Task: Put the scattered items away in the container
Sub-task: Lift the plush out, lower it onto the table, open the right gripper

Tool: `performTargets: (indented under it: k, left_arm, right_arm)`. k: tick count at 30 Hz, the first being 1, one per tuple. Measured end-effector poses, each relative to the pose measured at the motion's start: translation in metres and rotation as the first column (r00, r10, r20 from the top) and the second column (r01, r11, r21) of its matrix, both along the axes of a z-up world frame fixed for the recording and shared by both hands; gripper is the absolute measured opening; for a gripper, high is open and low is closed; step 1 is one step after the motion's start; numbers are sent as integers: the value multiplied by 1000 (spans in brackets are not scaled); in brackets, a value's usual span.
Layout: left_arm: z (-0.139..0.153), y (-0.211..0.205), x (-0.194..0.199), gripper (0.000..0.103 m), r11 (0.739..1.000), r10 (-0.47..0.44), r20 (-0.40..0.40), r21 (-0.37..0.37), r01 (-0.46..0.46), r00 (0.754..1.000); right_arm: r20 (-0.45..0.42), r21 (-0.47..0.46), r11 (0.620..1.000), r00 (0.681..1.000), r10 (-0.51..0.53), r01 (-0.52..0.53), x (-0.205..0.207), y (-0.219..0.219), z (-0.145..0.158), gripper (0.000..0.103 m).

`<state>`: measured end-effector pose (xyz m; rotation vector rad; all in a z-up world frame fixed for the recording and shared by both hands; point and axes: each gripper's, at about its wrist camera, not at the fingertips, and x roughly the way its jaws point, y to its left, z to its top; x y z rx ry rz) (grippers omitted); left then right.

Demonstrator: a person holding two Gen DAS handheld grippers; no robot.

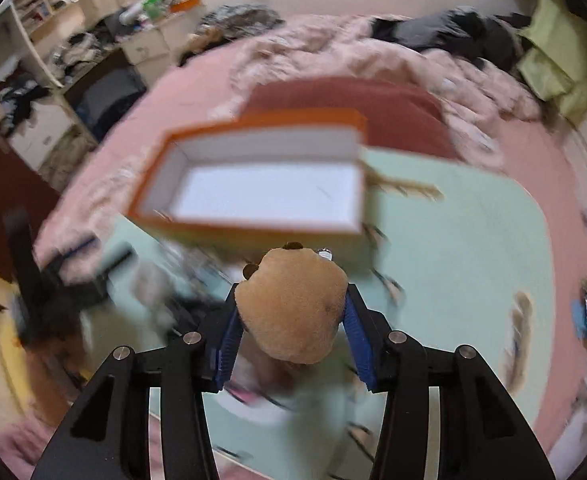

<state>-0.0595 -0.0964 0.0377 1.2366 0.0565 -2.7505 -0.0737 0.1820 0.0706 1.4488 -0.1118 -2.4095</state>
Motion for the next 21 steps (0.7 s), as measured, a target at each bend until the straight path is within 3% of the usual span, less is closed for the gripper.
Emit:
performTargets:
  k: [6,10,13,21]
  left_arm:
    - [0,11,-19,103,998,-3,34,-66,5,999]
    - [6,11,-11,103,997,8,16,-71,-7,1000]
    - [12,8,5,103,998,-2,-7,-60,1,1000]
    - [14,12,44,103,995,-68,-9,-71,68,998]
  right_arm:
    - [-5,-98,995,1000,-9,9,16,11,-19,49]
    - [-45,-2,1000,999,-4,4,16,-4,-29,50]
    - [-31,120,992,999,-32,35,12,-10,-45,50]
    - [-73,119,993,997,-15,24,20,-9,-53,50]
